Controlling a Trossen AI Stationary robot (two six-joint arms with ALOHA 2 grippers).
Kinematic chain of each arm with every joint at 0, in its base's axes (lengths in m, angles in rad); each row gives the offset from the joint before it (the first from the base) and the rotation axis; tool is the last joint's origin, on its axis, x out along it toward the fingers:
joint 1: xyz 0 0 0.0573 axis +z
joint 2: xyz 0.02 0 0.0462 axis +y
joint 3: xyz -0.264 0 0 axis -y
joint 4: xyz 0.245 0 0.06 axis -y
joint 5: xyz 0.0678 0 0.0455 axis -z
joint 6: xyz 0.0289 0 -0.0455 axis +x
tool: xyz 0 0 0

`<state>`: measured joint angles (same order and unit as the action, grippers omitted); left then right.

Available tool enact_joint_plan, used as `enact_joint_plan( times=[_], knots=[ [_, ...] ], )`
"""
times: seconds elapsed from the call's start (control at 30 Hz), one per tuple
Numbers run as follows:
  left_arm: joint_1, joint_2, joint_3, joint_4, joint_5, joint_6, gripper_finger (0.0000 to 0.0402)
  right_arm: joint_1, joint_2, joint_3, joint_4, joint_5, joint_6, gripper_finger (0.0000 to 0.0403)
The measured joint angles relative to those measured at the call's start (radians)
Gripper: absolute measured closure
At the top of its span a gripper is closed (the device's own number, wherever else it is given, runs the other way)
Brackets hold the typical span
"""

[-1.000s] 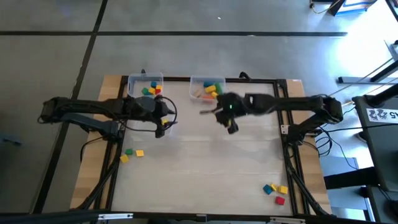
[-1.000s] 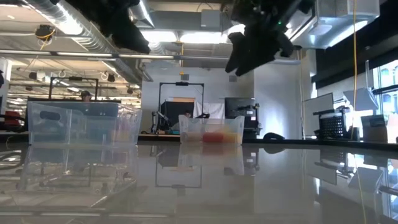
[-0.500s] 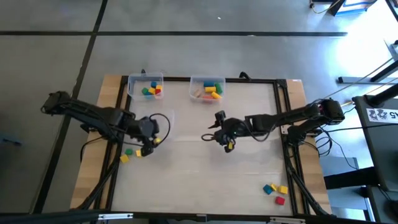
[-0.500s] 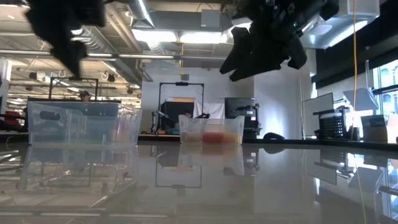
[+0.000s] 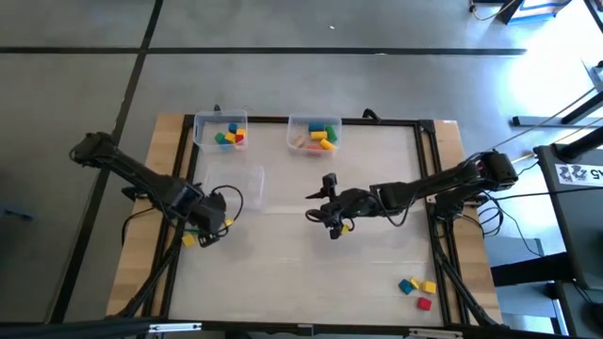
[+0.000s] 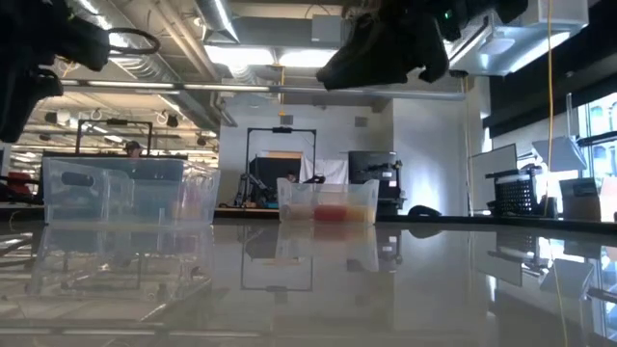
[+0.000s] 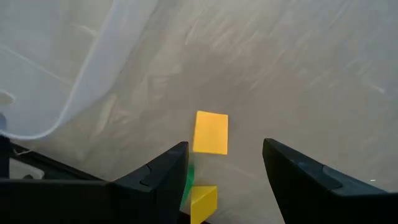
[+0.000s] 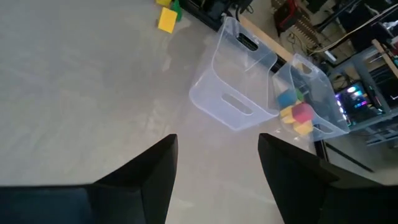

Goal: Sort blocks by size
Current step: Put the yellow square game block into the bottom left transparent bin

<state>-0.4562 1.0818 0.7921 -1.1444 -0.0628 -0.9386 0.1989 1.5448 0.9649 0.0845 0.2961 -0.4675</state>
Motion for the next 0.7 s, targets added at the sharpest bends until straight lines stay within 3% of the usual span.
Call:
enact_joint_plan(
  times=[0.33,0.7],
  knots=[
    [-0.007,0.163,-0.001,0.017,0.049,0.021,0.0196,-0.003,0.048,0.0,0.04,0.018,-0.011,0.0175],
    [-0.006,0.173,-0.145,0.16,0.094,0.003,0.0196,-0.003,0.049,0.0,0.042,0.018,-0.034,0.0175]
  ],
)
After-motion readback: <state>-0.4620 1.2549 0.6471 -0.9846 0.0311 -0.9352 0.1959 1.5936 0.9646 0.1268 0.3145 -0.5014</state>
